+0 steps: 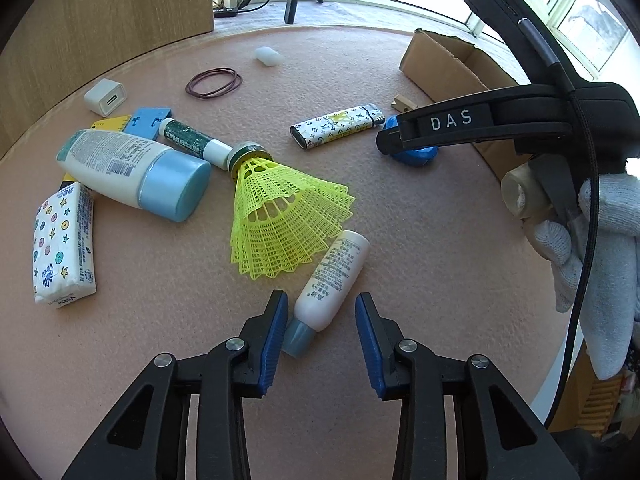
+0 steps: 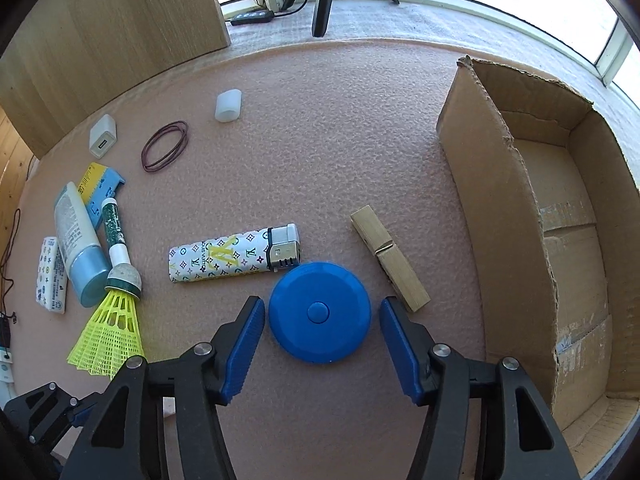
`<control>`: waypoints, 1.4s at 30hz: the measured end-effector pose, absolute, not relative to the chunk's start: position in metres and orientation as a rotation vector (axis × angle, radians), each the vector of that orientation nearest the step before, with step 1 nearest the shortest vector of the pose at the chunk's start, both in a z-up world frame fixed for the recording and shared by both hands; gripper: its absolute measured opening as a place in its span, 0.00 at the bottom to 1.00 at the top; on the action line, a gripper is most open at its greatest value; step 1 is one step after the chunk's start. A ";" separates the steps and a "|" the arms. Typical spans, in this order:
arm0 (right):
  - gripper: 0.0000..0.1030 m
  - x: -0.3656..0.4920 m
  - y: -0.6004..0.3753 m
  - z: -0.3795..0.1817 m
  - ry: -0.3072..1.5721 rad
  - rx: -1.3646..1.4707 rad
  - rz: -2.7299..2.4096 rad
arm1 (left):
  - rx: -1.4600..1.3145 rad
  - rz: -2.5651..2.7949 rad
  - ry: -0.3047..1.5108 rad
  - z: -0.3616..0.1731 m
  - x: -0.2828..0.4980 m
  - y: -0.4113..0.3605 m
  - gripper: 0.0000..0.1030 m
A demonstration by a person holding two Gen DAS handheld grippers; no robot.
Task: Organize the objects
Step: 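Close the left tool on the lotion bottle while the right tool grips the blue tape measure, then carry the lotion bottle and tape measure into the cardboard box and release both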
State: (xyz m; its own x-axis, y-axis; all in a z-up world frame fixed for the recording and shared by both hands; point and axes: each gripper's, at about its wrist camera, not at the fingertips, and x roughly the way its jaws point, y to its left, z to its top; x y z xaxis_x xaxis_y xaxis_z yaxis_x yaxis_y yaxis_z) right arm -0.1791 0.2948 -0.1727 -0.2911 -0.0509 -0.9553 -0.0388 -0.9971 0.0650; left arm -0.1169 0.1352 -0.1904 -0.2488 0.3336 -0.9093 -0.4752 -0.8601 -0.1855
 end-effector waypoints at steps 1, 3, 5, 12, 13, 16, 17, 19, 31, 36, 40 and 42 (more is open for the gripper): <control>0.48 -0.179 0.294 -0.173 -0.100 1.865 -2.520 | -1.509 2.133 0.187 -0.191 -0.118 0.137 0.30; 0.45 -0.179 0.293 -0.172 -0.072 1.858 -2.520 | -1.510 2.123 0.203 -0.193 -0.118 0.141 0.25; 0.45 -0.177 0.293 -0.173 -0.057 1.848 -2.520 | -1.514 2.105 0.197 -0.195 -0.118 0.144 0.23; 0.45 -0.160 0.292 -0.172 -0.068 1.819 -2.498 | -1.528 2.099 0.121 -0.197 -0.118 0.140 0.22; 0.45 -0.156 0.291 -0.172 -0.063 1.815 -2.493 | -1.531 2.097 0.115 -0.198 -0.117 0.139 0.22; 0.45 -0.141 0.288 -0.173 -0.039 1.803 -2.483 | -1.523 2.097 0.153 -0.198 -0.114 0.143 0.22; 0.45 -0.136 0.288 -0.173 -0.037 1.798 -2.483 | -1.522 2.107 0.160 -0.198 -0.114 0.145 0.22; 0.45 -0.125 0.289 -0.172 -0.051 1.787 -2.482 | -1.523 2.116 0.162 -0.199 -0.117 0.146 0.22; 0.45 -0.071 0.299 -0.137 -0.141 1.668 -2.509 | -1.474 2.165 0.094 -0.175 -0.109 0.145 0.21; 0.45 -0.052 0.313 -0.109 -0.164 1.586 -2.554 | -1.413 2.186 0.067 -0.148 -0.106 0.150 0.21; 0.45 -0.042 0.333 -0.090 -0.174 1.543 -2.600 | -1.356 2.194 0.077 -0.127 -0.107 0.166 0.21; 0.45 -0.038 0.345 -0.081 -0.188 1.523 -2.628 | -1.325 2.195 0.083 -0.117 -0.107 0.177 0.21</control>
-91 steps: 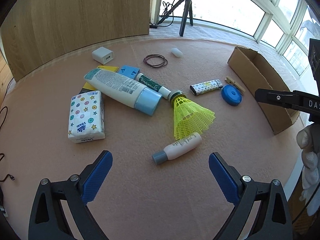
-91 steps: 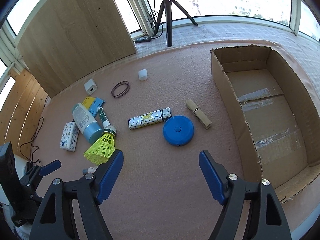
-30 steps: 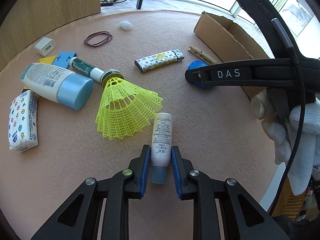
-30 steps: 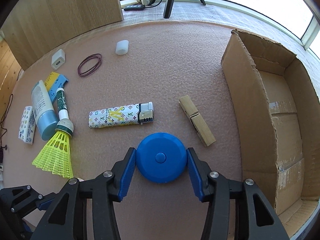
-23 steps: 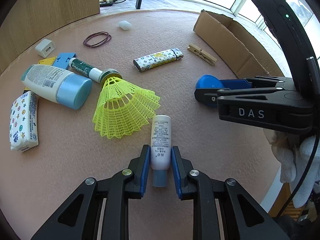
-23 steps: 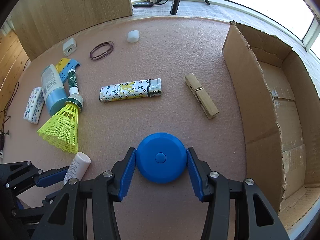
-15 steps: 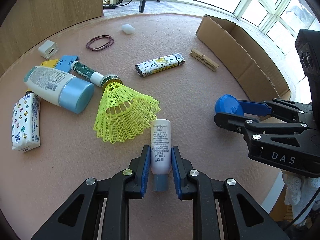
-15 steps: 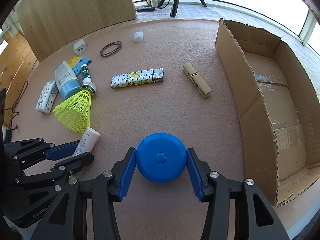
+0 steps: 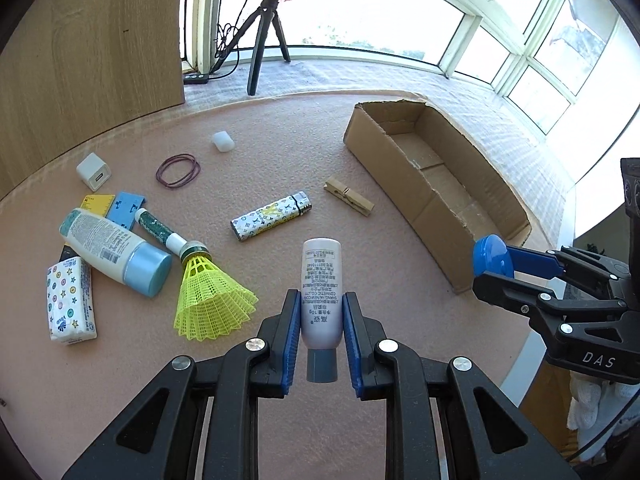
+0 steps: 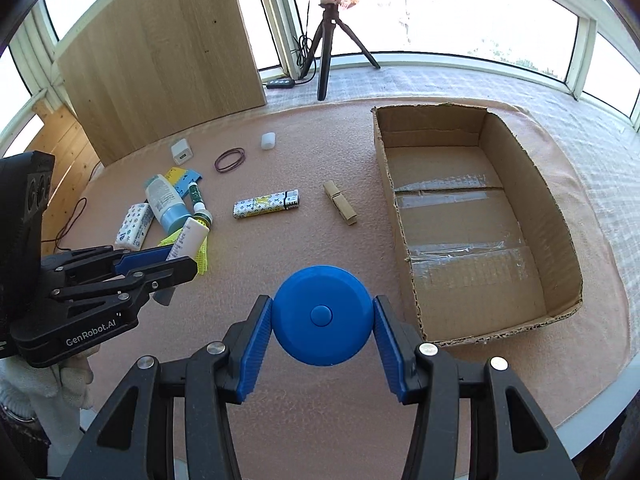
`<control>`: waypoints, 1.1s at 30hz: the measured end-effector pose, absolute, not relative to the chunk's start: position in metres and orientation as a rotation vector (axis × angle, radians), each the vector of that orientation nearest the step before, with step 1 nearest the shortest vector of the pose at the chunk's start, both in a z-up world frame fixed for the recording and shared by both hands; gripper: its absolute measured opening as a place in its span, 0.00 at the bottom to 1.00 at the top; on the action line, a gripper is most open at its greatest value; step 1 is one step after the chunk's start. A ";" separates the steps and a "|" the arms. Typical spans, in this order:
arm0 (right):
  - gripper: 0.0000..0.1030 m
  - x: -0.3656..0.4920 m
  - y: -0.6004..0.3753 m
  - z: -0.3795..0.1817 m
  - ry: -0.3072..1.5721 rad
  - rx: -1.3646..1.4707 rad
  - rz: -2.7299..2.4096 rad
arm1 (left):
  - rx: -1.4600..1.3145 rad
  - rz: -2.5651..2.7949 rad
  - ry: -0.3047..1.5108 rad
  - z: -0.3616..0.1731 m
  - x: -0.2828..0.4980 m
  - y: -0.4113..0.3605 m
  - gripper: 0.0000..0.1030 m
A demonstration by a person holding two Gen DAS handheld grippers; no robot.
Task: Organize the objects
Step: 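Carry the lotion bottle and tape measure into the cardboard box and release both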
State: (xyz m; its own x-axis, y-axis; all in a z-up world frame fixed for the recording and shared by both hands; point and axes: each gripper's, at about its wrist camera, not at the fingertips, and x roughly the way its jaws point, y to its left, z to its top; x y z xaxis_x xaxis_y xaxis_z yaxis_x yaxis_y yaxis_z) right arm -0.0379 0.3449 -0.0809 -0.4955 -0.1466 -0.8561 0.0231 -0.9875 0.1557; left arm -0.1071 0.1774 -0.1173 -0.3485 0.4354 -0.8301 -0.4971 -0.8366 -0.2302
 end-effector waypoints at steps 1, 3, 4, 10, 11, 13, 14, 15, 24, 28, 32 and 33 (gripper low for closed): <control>0.45 -0.037 0.351 -0.077 -0.192 1.514 -2.642 | -1.311 2.192 0.087 -0.113 -0.108 0.184 0.21; 0.45 -0.034 0.365 -0.069 -0.192 1.496 -2.677 | -1.285 2.187 0.101 -0.106 -0.110 0.199 0.21; 0.45 -0.033 0.373 -0.066 -0.194 1.488 -2.698 | -1.274 2.183 0.108 -0.104 -0.111 0.207 0.21; 0.45 -0.035 0.418 -0.057 -0.205 1.480 -2.781 | -1.220 2.156 0.145 -0.093 -0.117 0.260 0.21; 0.45 -0.036 0.426 -0.057 -0.208 1.482 -2.792 | -1.212 2.153 0.149 -0.093 -0.118 0.269 0.21; 0.45 -0.038 0.438 -0.056 -0.207 1.482 -2.810 | -1.202 2.150 0.157 -0.093 -0.122 0.286 0.21; 0.45 -0.040 0.445 -0.056 -0.198 1.486 -2.820 | -1.200 2.147 0.158 -0.094 -0.124 0.295 0.21; 0.45 -0.041 0.450 -0.056 -0.194 1.488 -2.829 | -1.198 2.142 0.163 -0.095 -0.126 0.303 0.21; 0.45 -0.060 0.484 -0.069 -0.196 1.519 -2.843 | -1.202 2.134 0.199 -0.105 -0.145 0.364 0.21; 0.45 -0.066 0.492 -0.077 -0.196 1.542 -2.833 | -1.207 2.135 0.206 -0.107 -0.150 0.375 0.21; 0.45 -0.070 0.496 -0.082 -0.193 1.559 -2.825 | -1.204 2.139 0.213 -0.108 -0.154 0.378 0.22; 0.45 -0.070 0.496 -0.083 -0.192 1.557 -2.820 | -1.198 2.143 0.216 -0.108 -0.155 0.378 0.22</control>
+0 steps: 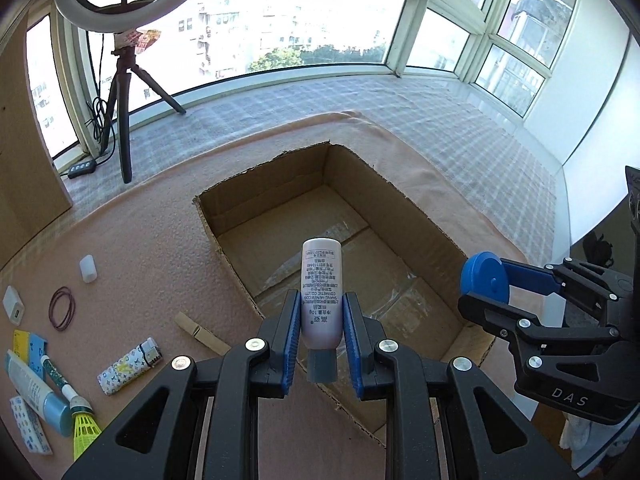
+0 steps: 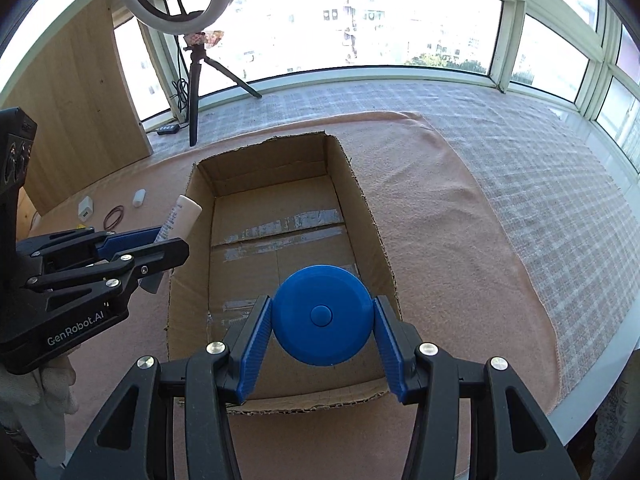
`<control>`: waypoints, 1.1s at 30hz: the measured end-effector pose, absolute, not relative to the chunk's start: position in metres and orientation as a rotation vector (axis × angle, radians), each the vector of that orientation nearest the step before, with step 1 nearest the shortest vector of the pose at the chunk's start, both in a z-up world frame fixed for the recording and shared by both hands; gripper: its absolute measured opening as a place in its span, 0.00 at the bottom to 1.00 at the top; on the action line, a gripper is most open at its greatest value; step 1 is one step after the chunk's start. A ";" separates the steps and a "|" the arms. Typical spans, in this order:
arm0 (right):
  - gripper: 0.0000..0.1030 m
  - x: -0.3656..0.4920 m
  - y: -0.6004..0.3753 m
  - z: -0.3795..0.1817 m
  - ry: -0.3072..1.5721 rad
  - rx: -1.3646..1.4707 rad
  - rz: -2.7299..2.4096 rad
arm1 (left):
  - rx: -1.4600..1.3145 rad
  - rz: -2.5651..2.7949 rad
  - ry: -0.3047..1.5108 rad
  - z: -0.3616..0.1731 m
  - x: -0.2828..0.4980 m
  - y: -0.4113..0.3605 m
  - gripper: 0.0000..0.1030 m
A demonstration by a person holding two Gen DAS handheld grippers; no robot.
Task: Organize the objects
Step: 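Carry the lotion bottle and tape measure into the cardboard box and release both, then move the right tool to the yellow shuttlecock and close on it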
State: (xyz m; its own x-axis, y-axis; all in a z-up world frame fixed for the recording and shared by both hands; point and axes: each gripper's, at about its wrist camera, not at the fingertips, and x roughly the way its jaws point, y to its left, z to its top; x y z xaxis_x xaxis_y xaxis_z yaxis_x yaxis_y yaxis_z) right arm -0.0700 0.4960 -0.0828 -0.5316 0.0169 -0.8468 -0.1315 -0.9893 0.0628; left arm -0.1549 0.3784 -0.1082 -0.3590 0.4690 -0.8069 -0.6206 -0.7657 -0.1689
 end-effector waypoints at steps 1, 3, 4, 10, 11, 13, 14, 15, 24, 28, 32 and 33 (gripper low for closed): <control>0.46 -0.070 0.496 -0.083 0.180 -1.475 2.680 | -1.186 2.150 0.217 -0.107 -0.155 0.378 0.25; 0.63 -0.070 0.493 -0.083 0.143 -1.485 2.679 | -1.190 2.142 0.186 -0.106 -0.158 0.375 0.62; 0.67 -0.070 0.491 -0.082 0.110 -1.472 2.676 | -1.181 2.160 0.165 -0.105 -0.159 0.372 0.79; 0.71 -0.070 0.488 -0.080 0.076 -1.448 2.667 | -1.170 2.188 0.170 -0.100 -0.162 0.362 0.80; 0.71 -0.070 0.488 -0.079 0.086 -1.448 2.667 | -1.172 2.191 0.170 -0.100 -0.163 0.360 0.80; 0.71 -0.070 0.487 -0.079 0.088 -1.452 2.665 | -1.176 2.192 0.166 -0.099 -0.162 0.356 0.80; 0.71 -0.070 0.486 -0.079 0.086 -1.454 2.667 | -1.176 2.195 0.164 -0.098 -0.162 0.354 0.80; 0.71 -0.070 0.485 -0.078 0.087 -1.455 2.670 | -1.176 2.199 0.166 -0.098 -0.162 0.352 0.80; 0.71 -0.070 0.466 -0.077 0.121 -1.485 2.695 | -1.184 2.236 0.199 -0.095 -0.152 0.318 0.80; 0.71 -0.071 0.454 -0.075 0.156 -1.491 2.721 | -1.204 2.262 0.194 -0.097 -0.146 0.290 0.80; 0.71 -0.076 0.435 -0.073 0.183 -1.511 2.756 | -1.231 2.298 0.172 -0.099 -0.140 0.252 0.80; 0.71 -0.078 0.429 -0.073 0.178 -1.517 2.766 | -1.239 2.309 0.167 -0.100 -0.138 0.242 0.80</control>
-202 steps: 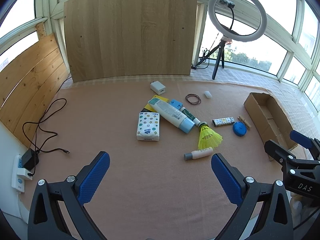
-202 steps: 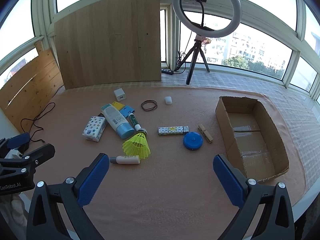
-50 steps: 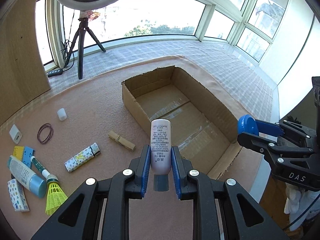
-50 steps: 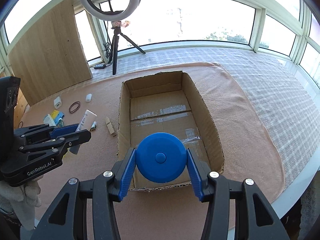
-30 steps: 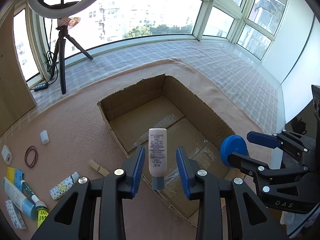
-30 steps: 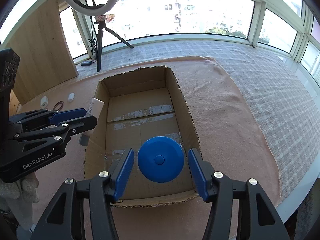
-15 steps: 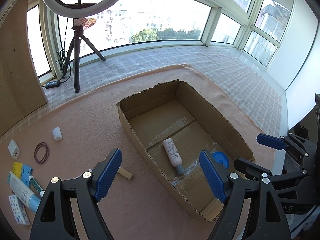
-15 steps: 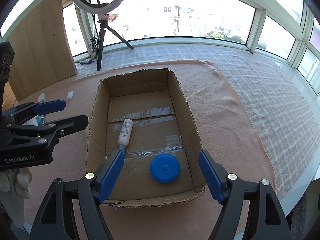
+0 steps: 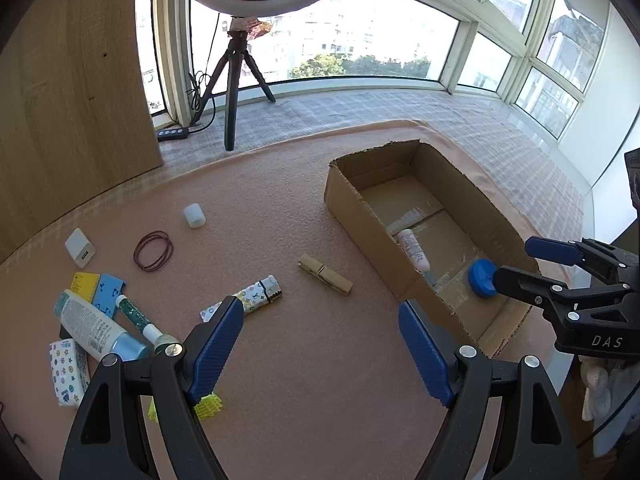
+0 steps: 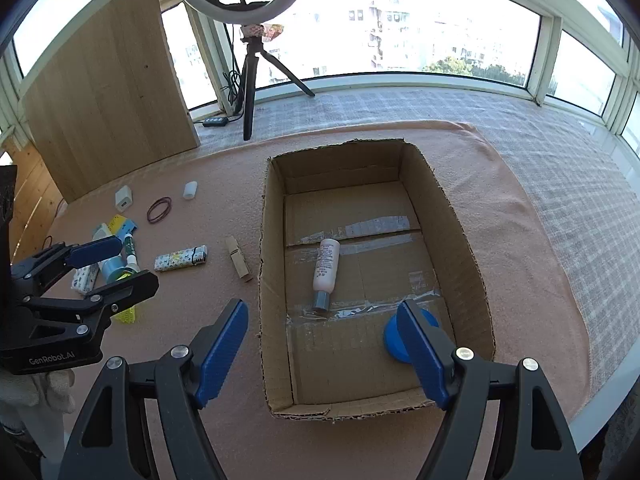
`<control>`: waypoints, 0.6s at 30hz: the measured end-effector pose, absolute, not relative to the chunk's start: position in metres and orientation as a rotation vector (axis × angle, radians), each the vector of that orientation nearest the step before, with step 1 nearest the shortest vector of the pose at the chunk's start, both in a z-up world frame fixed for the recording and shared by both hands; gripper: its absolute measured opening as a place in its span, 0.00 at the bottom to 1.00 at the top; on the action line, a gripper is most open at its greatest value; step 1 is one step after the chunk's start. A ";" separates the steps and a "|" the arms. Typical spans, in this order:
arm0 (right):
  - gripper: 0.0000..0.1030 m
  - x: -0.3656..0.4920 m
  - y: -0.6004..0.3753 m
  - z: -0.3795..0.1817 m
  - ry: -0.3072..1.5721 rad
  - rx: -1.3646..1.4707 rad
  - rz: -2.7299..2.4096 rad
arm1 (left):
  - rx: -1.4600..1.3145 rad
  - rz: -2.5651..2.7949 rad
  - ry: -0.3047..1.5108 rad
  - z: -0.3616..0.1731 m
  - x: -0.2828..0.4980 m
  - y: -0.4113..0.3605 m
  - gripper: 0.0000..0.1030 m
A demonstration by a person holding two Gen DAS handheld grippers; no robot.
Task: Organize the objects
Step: 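Move the right tool to the yellow shuttlecock and close on it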
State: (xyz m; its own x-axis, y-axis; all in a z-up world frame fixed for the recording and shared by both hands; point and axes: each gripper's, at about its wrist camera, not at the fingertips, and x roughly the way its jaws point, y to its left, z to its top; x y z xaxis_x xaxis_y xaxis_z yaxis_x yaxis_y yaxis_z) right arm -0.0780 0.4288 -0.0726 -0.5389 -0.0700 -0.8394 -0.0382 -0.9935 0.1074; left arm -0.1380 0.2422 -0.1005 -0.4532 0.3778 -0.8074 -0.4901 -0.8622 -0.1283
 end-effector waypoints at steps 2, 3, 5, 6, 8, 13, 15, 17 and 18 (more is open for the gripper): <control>0.71 -0.082 0.416 -0.074 -0.165 1.494 -2.712 | -1.256 2.330 0.158 -0.103 -0.135 0.223 0.80; 0.71 -0.083 0.410 -0.074 -0.169 1.491 -2.699 | -1.264 2.340 0.148 -0.103 -0.133 0.212 0.80; 0.71 -0.087 0.398 -0.077 -0.189 1.493 -2.665 | -1.279 2.357 0.122 -0.106 -0.130 0.192 0.80; 0.71 -0.089 0.393 -0.078 -0.199 1.494 -2.649 | -1.287 2.365 0.116 -0.107 -0.128 0.183 0.80; 0.71 -0.093 0.382 -0.080 -0.210 1.494 -2.622 | -1.303 2.378 0.112 -0.111 -0.126 0.167 0.80; 0.71 -0.104 0.353 -0.085 -0.224 1.496 -2.557 | -1.349 2.401 0.070 -0.121 -0.121 0.130 0.80; 0.71 -0.109 0.341 -0.088 -0.231 1.504 -2.526 | -1.366 2.404 0.060 -0.125 -0.120 0.118 0.80; 0.71 -0.115 0.329 -0.091 -0.232 1.509 -2.492 | -1.388 2.403 0.066 -0.131 -0.120 0.110 0.80; 0.71 -0.118 0.323 -0.093 -0.225 1.511 -2.479 | -1.398 2.401 0.068 -0.135 -0.120 0.107 0.80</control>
